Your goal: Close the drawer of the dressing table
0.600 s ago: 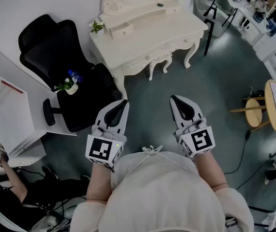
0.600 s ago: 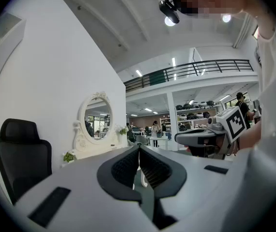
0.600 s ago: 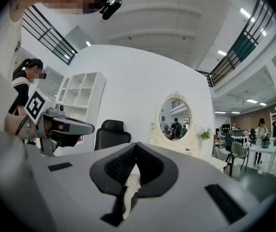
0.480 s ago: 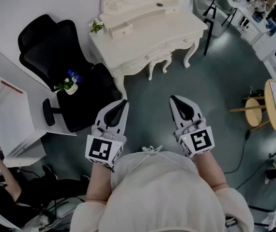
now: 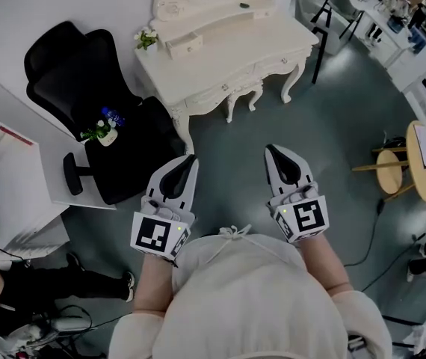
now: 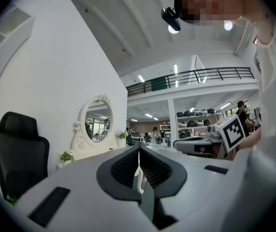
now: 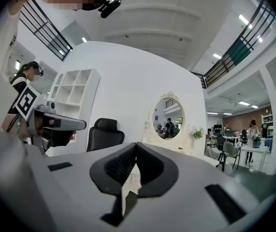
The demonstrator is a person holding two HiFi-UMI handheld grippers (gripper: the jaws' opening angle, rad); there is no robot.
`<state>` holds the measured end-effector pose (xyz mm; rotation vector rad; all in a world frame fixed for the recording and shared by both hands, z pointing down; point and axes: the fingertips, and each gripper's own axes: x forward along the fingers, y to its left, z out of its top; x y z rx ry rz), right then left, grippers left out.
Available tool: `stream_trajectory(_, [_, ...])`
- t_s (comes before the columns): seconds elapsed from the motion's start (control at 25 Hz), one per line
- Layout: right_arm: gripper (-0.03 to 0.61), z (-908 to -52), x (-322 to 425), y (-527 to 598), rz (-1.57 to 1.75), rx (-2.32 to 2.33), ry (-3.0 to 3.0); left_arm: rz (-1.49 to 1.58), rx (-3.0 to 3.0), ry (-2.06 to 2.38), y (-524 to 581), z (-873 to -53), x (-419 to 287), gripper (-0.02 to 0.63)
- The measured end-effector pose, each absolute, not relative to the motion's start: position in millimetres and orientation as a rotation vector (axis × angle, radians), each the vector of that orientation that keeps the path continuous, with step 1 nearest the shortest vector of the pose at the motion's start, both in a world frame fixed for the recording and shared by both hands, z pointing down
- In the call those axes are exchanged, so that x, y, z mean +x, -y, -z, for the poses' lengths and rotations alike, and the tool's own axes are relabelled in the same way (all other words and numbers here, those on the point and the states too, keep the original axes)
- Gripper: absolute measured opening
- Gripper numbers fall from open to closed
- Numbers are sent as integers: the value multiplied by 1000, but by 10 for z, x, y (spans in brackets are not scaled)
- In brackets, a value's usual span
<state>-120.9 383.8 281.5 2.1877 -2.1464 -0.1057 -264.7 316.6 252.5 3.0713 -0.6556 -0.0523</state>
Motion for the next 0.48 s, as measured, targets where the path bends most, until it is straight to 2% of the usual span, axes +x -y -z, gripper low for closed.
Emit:
stream_trajectory(0.04, [5,-2824,-1197,-3831,100,2199,2145,87,3049,669,-3142,-2513,-2668,22])
stream_trajectory(0.08, [5,-2830,-1197,-3822,95,2199,2152,113,3028,688,-3106,-2511,-2687,54])
stream_trajectory(0.12, [5,-2834,-1206,-3812,92,2195,2164,130,3011,714,-3062,-2516,-2703,183])
stream_trajectory(0.16, [5,-2838,-1217,-3801,91,2188,2173,138,3001,750,-3014,-2525,-2722,343])
stream_trajectory(0.28, [5,-2866,-1247,-3750,95,2162,2185,135,2986,859,-2881,-2550,-2791,365])
stream_trajectory(0.48, [6,-2894,-1241,-3649,80,2137,2191,62,2951,835,-2771,-2668,-2761,365])
